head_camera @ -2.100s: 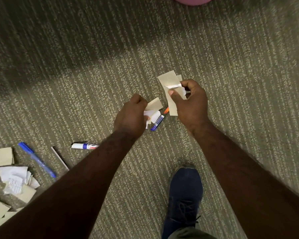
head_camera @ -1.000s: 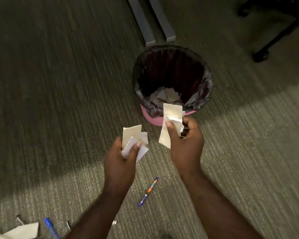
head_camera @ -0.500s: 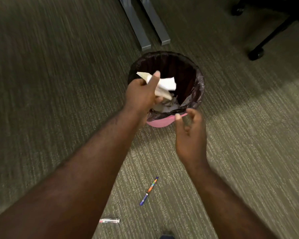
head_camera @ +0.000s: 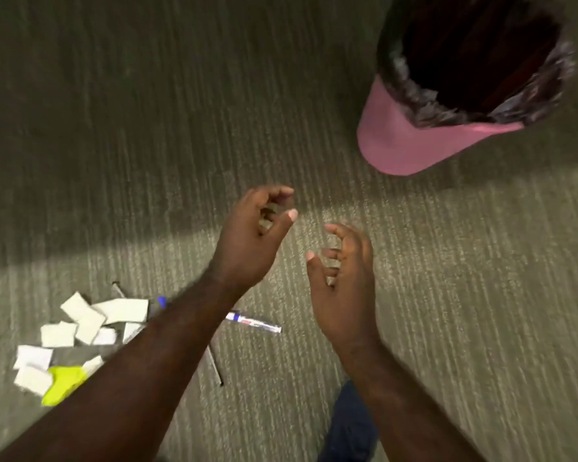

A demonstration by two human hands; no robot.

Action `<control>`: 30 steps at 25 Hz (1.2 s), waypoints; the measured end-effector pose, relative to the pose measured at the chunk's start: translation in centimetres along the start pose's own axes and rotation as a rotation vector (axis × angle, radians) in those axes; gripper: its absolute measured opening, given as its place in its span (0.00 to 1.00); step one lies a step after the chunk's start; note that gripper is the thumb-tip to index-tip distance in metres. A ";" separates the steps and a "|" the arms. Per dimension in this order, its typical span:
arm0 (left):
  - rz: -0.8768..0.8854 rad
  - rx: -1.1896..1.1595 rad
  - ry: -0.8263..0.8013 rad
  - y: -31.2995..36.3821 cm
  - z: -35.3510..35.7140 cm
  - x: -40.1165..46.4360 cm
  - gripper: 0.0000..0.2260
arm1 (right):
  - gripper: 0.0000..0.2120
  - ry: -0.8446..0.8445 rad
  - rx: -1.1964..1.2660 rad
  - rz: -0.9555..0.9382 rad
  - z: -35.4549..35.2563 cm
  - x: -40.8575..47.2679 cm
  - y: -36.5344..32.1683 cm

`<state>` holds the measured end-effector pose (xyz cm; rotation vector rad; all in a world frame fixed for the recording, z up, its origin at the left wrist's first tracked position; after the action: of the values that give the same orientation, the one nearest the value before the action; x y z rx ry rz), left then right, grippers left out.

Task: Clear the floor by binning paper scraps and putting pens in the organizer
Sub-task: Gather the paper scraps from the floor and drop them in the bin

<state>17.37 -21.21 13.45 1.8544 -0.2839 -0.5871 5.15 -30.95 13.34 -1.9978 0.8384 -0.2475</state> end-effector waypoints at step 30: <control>-0.396 0.006 0.464 -39.1 -25.6 -27.1 0.13 | 0.25 -0.479 -0.641 -0.124 40.3 -19.4 5.7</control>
<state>4.37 26.06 -9.26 2.0036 0.3965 -0.3995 7.35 7.17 -10.68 -2.5525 0.5134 0.4779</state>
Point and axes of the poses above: each hand's wrist, its own x-axis towards the middle knuckle, its own z-axis out of the palm, y = z × x, the point moved 7 cm from there along x, towards the middle knuckle, and after that the axes turned 6 degrees about -x, right-handed, at the moved point
